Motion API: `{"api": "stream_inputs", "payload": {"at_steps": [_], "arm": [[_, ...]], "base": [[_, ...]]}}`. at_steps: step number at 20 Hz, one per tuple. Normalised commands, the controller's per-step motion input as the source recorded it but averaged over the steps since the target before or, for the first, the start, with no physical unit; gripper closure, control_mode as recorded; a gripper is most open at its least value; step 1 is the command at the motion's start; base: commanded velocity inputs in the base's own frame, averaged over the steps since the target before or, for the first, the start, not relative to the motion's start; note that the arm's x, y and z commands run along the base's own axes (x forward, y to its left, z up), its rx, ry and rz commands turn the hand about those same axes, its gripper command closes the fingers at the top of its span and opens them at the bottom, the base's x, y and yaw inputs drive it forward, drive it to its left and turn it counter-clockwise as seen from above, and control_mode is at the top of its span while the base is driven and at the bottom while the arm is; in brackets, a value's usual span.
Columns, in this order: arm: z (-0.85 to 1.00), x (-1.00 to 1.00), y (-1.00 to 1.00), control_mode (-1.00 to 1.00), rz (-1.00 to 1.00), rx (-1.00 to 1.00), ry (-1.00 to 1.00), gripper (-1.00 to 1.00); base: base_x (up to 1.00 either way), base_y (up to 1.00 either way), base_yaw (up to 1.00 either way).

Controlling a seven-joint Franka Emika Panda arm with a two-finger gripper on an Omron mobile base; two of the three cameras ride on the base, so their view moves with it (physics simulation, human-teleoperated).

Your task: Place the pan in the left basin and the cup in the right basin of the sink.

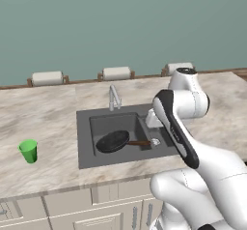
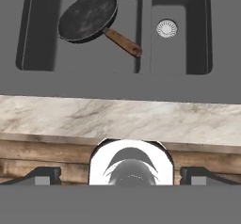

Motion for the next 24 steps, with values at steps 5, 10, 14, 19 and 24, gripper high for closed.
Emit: {"api": "stream_inputs", "payload": {"at_steps": [5, 10, 14, 19, 24], "arm": [[0.00, -0.17, -0.12, -1.00, -0.01, 0.00, 0.00, -1.00], [0.00, -0.09, -0.04, -1.00, 0.00, 0.00, 0.00, -1.00], [0.00, -0.13, -0.01, -1.00, 0.00, 0.00, 0.00, -1.00], [0.00, -0.14, 0.00, -1.00, 0.00, 0.00, 0.00, -1.00], [0.00, -0.09, 0.00, 1.00, 0.00, 0.00, 0.00, -1.00]], "base": [[0.00, 0.00, 0.00], [0.00, 0.00, 0.00], [0.00, 0.00, 0.00], [0.00, 0.00, 0.00], [-0.05, 0.00, 0.00]]}}
